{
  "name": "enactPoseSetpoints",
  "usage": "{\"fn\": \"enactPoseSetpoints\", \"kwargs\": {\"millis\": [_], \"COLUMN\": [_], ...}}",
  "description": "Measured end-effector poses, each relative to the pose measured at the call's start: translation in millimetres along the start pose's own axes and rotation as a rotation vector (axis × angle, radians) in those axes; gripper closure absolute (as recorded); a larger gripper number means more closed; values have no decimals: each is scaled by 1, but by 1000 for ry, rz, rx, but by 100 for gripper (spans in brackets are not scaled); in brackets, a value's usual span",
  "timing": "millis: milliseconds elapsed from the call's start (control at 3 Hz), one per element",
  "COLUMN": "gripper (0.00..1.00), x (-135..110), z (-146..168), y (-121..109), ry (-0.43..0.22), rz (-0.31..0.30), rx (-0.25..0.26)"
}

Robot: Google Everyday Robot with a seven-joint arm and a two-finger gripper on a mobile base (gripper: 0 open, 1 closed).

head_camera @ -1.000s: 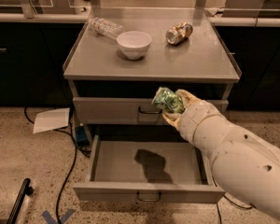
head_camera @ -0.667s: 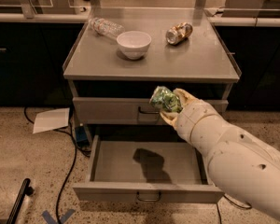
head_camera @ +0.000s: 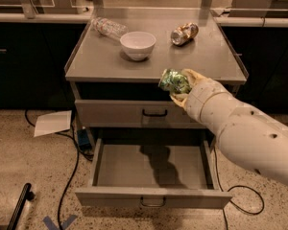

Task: Pick green can from middle drawer and place on counter

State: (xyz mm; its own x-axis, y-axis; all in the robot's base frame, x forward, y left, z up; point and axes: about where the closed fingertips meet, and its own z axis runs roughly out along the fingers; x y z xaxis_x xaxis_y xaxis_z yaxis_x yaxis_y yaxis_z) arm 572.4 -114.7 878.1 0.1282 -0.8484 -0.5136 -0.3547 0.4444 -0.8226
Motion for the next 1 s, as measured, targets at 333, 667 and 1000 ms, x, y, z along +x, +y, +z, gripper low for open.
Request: {"fn": "enactPoseSetpoints", "kwargs": {"millis": [333, 667, 1000], "gripper": [100, 100, 100], "x": [2, 1, 4], "z": [24, 53, 82], "y": [-26, -43, -57], "ry": [-11, -28, -31], "rz": [-52, -65, -66], "rx": [-1, -6, -10]}}
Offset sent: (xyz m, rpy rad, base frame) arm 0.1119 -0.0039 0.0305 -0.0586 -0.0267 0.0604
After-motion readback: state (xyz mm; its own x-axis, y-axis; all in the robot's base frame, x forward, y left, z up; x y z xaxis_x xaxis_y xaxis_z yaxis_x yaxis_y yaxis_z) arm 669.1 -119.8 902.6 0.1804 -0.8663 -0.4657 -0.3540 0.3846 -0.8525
